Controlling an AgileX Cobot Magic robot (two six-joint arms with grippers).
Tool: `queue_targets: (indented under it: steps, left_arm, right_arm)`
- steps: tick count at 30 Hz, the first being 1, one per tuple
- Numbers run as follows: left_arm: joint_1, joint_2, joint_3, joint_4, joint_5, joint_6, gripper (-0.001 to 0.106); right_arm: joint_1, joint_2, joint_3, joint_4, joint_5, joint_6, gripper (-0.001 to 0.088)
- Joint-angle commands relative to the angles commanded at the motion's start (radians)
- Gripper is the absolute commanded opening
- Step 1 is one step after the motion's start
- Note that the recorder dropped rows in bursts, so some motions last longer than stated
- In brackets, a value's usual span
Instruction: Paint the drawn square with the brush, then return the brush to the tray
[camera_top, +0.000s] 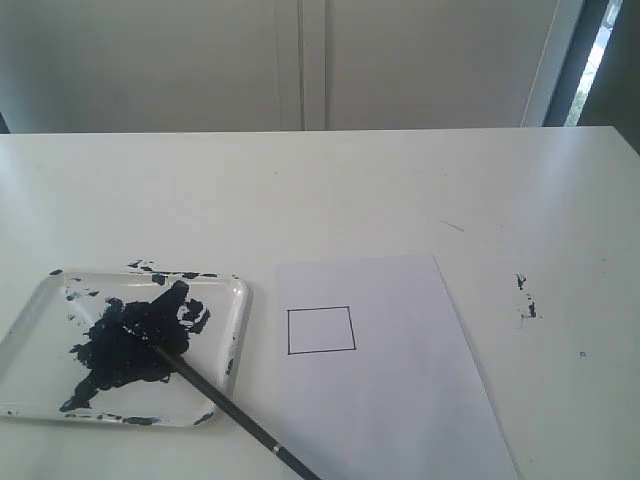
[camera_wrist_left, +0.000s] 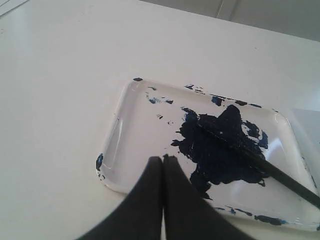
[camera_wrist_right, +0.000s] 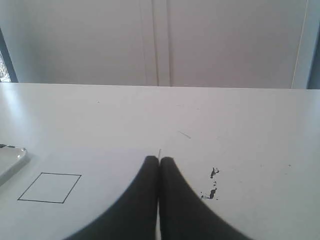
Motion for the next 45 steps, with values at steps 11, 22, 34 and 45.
queue_targets:
  steps: [11, 22, 34, 45]
  left_arm:
    - [0.000, 0.000, 0.000, -0.002, -0.084, -0.016, 0.000]
    - [0.000, 0.000, 0.000, -0.004, -0.307, -0.016, 0.000]
    - [0.000, 0.000, 0.000, -0.004, -0.191, -0.046, 0.000]
    - [0.000, 0.000, 0.000, -0.016, -0.171, -0.028, 0.000]
  right_arm:
    - [0.000, 0.000, 0.000, -0.003, -0.014, -0.002, 0.0000]
    - [0.000, 0.000, 0.000, 0.001, -0.102, 0.000, 0.0000]
    - [0.002, 0.000, 0.000, 0.064, -0.176, 0.318, 0.0000]
    - [0.003, 0.000, -0.112, 0.035, -0.119, 0.257, 0.0000]
